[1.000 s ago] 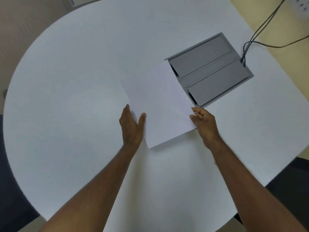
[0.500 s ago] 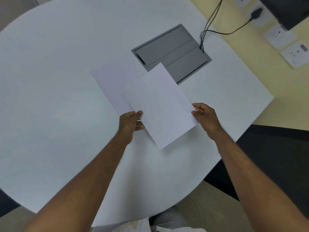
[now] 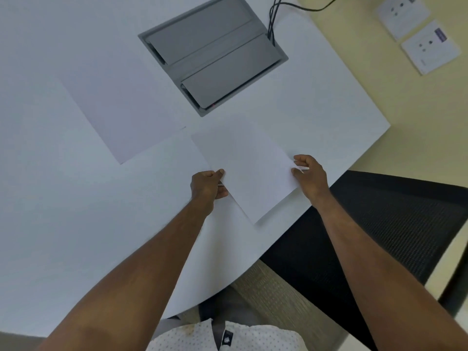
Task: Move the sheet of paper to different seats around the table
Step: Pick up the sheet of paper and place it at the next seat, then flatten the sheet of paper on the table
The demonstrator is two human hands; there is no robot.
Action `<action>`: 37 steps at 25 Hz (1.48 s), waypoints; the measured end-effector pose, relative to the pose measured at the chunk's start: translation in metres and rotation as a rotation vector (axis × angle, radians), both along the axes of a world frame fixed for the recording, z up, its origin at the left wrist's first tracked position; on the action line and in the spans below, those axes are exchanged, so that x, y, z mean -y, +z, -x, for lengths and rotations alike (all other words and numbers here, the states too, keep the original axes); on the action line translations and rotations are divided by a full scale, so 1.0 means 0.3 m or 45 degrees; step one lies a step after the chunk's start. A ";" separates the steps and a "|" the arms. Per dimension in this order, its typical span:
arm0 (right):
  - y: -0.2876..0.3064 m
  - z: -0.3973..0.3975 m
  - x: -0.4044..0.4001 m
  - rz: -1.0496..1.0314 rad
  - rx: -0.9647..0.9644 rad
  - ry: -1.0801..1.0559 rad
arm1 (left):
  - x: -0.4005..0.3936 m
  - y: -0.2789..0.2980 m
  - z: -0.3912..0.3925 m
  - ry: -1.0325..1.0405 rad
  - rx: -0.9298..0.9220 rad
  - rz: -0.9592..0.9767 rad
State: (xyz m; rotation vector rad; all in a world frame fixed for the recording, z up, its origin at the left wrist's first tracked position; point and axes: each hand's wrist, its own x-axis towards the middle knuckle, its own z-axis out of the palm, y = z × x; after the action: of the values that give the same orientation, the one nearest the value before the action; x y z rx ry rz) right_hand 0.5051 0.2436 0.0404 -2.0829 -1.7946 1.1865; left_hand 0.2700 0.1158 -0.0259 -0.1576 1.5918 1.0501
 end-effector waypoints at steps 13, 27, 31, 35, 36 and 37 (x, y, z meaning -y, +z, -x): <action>-0.196 -0.049 0.100 0.035 0.508 0.584 | -0.022 -0.022 -0.110 -1.163 -1.098 0.233; -0.207 -0.140 0.073 0.052 0.468 0.574 | -0.056 -0.055 -0.183 -1.478 -1.588 -0.007; -0.211 -0.152 0.075 0.057 0.442 0.583 | -0.053 -0.053 -0.181 -1.497 -1.604 -0.001; -0.206 -0.153 0.072 0.066 0.442 0.590 | -0.054 -0.047 -0.179 -1.513 -1.585 0.001; -0.202 -0.150 0.072 0.066 0.450 0.592 | -0.054 -0.044 -0.176 -1.514 -1.578 -0.006; -0.197 -0.144 0.075 0.050 0.454 0.588 | -0.053 -0.039 -0.170 -1.512 -1.567 -0.022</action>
State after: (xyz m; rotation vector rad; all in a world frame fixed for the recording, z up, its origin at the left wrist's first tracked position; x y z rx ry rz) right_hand 0.5484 0.2212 -0.0187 -2.0672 -2.5389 0.9831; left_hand 0.3209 0.1316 -0.0377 1.5290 2.1595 0.0928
